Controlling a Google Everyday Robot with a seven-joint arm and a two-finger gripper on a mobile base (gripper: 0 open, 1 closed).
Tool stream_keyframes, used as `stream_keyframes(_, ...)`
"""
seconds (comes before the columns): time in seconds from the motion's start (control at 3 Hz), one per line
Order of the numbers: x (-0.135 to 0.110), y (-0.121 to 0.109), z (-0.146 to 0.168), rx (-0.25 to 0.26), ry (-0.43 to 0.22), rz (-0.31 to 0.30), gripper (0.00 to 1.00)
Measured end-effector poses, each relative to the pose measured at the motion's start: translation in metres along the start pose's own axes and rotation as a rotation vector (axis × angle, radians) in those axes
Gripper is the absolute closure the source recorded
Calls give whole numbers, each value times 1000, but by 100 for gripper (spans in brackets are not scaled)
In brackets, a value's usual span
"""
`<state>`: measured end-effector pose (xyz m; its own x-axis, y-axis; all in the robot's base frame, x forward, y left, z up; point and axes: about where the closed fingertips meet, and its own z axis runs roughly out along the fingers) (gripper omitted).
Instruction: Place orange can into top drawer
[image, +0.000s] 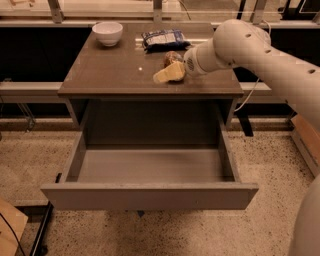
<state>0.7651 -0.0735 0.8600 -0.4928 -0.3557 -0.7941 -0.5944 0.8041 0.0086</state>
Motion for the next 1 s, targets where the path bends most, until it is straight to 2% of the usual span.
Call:
stream_keyframes(0.33, -3, -2, 25, -1, -35, 42, 0)
stream_keyframes(0.67, -1, -10, 42, 9, -48, 93, 19)
stream_keyframes(1.0, -1, -16, 47, 33, -56, 110, 43)
